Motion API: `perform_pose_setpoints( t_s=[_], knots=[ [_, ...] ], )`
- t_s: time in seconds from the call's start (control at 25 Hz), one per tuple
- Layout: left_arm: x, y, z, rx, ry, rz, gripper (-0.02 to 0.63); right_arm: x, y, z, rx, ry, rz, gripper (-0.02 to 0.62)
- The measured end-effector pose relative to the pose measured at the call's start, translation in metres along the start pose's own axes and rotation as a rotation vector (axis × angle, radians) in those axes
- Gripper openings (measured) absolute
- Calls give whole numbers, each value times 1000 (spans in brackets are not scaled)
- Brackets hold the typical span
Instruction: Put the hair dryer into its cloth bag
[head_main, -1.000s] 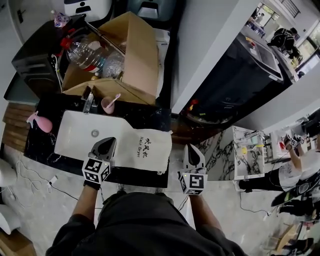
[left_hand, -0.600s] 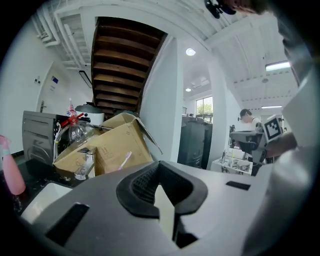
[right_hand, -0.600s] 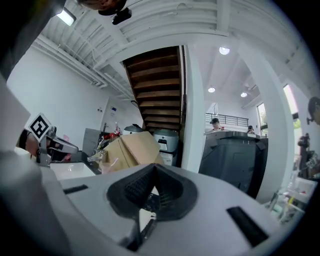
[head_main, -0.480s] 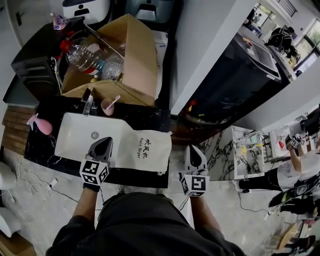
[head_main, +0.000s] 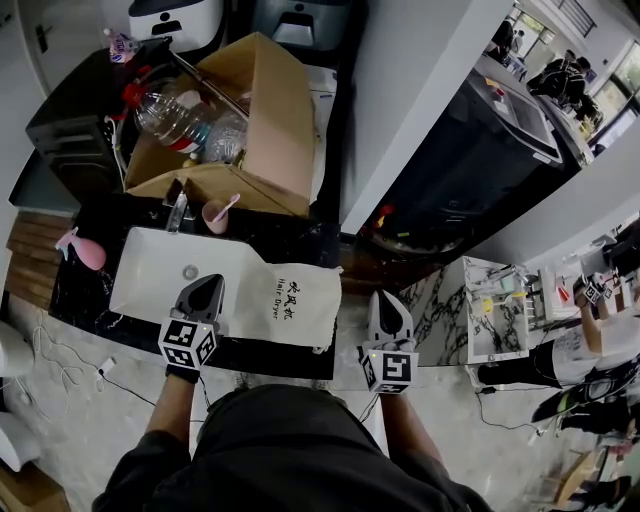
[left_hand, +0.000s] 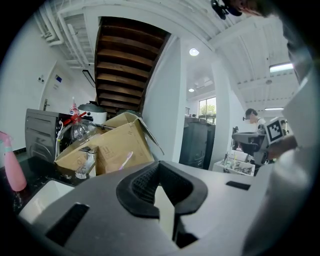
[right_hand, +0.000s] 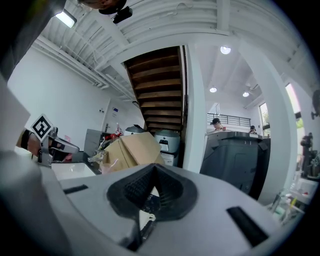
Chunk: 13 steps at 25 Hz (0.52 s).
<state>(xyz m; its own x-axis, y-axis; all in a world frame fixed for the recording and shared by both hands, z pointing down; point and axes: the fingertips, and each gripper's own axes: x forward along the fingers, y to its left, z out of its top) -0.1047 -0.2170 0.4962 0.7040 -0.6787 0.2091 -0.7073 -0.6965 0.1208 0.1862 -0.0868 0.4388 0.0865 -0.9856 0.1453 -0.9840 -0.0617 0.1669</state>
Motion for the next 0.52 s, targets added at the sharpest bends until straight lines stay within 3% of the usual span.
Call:
perform_pose_setpoints(
  t_s=[0.2, 0.52],
  knots=[
    [1, -3, 1, 4, -2, 2, 2, 3, -1, 1, -9, -55, 18, 0],
    [4, -4, 4, 8, 0, 5, 2, 7, -3, -1, 1, -57, 19, 0]
  ],
)
